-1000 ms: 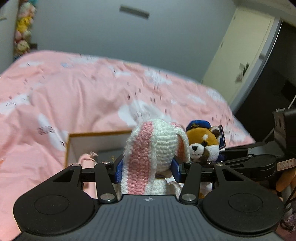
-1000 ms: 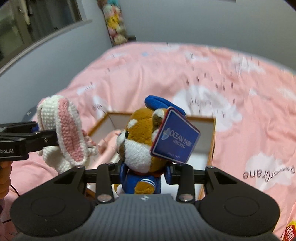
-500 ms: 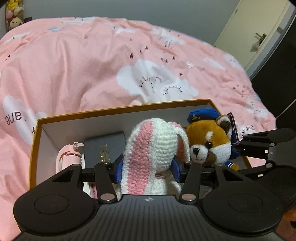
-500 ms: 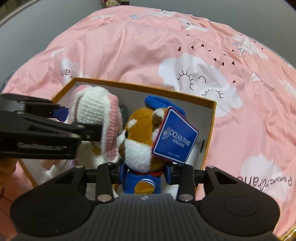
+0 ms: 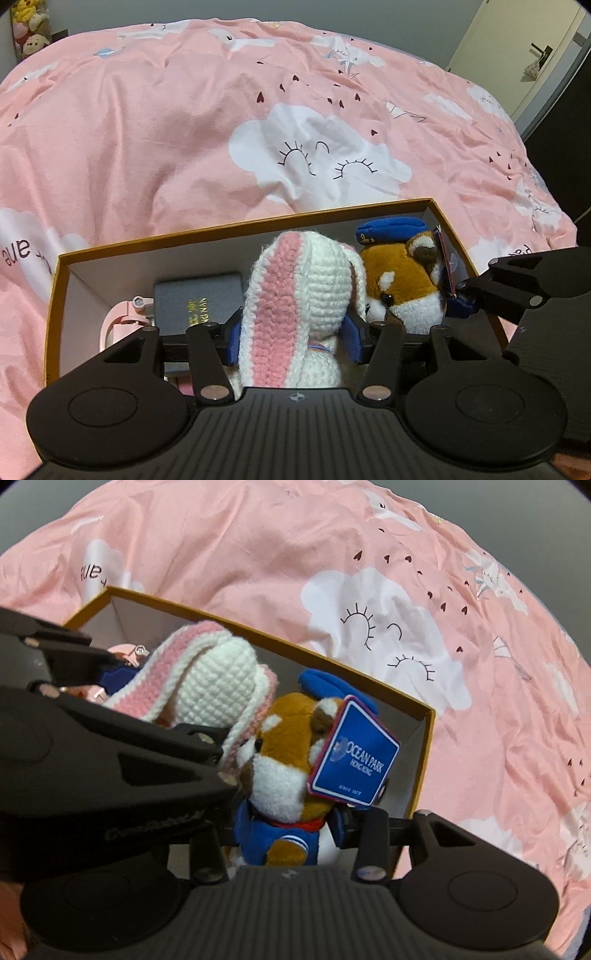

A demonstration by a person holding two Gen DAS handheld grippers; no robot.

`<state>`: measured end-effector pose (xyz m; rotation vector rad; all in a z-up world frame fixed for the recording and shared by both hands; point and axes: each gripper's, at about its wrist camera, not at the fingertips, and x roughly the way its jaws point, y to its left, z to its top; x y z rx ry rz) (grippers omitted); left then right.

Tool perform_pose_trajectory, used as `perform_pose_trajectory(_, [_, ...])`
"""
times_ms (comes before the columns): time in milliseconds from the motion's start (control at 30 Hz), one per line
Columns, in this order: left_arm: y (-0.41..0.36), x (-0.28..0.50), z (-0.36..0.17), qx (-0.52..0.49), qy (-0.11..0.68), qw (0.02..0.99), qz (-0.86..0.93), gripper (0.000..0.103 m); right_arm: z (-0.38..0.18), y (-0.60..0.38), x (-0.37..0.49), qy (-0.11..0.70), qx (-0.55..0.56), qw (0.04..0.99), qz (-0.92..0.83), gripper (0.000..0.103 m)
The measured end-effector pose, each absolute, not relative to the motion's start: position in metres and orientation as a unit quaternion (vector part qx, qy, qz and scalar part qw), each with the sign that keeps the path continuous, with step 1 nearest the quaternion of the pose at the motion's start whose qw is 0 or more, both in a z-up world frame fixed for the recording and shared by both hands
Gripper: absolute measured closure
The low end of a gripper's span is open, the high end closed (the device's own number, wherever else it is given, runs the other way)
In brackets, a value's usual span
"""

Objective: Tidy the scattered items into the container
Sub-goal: 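Carry the bunny and red panda plush over the orange box with both grippers, then lower both plushes into the box beside the dark grey box and open both grippers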

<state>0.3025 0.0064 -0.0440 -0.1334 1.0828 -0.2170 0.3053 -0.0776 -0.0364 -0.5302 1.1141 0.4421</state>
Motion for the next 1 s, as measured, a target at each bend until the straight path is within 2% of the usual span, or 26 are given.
perform_pose_trajectory(300, [-0.002, 0.306, -0.045, -0.056, 0.516, 0.847, -0.11, 0.043, -0.029, -0.09, 0.305, 0.519, -0.248, 0.783, 0.235, 0.055])
perform_pose_trajectory(433, [0.0, 0.316, -0.053, -0.061, 0.538, 0.833, -0.119, 0.043, -0.035, -0.086, 0.308, 0.526, -0.26, 0.772, 0.243, 0.049])
perform_pose_trajectory(700, [0.004, 0.315, -0.055, -0.055, 0.538, 0.831, -0.126, 0.036, -0.04, -0.082, 0.305, 0.519, -0.293, 0.764, 0.247, 0.046])
perform_pose_trajectory(833, [0.006, 0.314, -0.055, -0.058, 0.541, 0.829, -0.13, 0.034, -0.036, -0.083, 0.305, 0.519, -0.295, 0.76, 0.256, 0.039])
perform_pose_trajectory(933, [0.006, 0.313, -0.056, -0.062, 0.544, 0.824, -0.144, 0.03, -0.032, -0.084, 0.303, 0.508, -0.305, 0.762, 0.261, 0.028])
perform_pose_trajectory(1000, [0.005, 0.311, -0.055, -0.064, 0.539, 0.827, -0.145, 0.029, -0.029, -0.085, 0.302, 0.503, -0.308, 0.766, 0.257, 0.027])
